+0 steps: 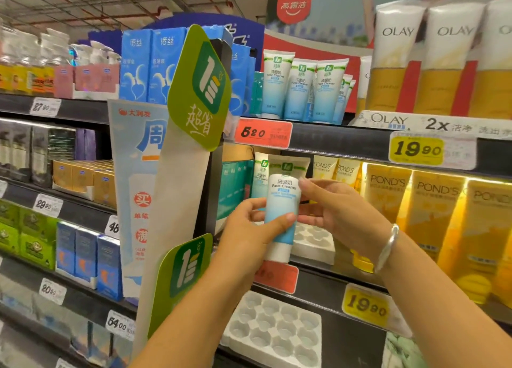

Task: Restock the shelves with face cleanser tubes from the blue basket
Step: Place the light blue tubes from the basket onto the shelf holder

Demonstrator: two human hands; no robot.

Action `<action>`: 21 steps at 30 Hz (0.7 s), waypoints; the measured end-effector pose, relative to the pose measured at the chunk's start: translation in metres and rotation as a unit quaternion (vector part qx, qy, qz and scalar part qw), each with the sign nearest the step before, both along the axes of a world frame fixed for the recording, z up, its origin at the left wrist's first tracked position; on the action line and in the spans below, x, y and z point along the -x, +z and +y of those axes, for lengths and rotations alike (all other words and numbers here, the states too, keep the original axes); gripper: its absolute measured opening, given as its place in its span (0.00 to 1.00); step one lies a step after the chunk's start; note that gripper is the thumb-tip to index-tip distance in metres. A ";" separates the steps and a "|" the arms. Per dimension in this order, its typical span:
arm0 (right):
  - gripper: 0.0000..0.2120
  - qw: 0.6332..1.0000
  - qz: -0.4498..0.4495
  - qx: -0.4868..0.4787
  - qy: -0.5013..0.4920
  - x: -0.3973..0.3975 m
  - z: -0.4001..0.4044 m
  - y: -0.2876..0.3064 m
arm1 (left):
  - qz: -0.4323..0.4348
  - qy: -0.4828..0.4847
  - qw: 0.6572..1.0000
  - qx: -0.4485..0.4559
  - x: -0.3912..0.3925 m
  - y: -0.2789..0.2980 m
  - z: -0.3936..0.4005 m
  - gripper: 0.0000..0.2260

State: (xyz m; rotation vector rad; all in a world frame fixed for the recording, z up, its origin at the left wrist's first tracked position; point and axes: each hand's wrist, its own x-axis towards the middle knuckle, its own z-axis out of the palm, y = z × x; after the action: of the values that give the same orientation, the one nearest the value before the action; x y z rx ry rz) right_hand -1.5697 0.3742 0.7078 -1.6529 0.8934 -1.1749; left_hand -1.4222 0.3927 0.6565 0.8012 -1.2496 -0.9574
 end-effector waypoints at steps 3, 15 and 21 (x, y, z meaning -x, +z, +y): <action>0.10 0.999 0.026 -0.010 -0.026 -0.001 -0.001 0.005 | -0.029 0.001 0.999 0.027 0.007 0.012 -0.010 0.15; 0.19 0.888 0.203 0.154 -0.383 -0.004 -0.049 0.008 | -0.104 0.051 0.993 0.028 0.002 0.005 -0.024 0.06; 0.18 0.860 0.284 0.205 -0.371 -0.004 -0.079 0.002 | -0.106 0.026 0.994 0.031 -0.009 0.000 -0.013 0.04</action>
State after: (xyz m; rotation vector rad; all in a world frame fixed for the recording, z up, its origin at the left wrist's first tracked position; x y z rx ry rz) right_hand -1.5657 0.2947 0.7095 -2.1378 1.8839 -1.4683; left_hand -1.4132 0.3800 0.6562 0.8998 -1.4270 -0.8032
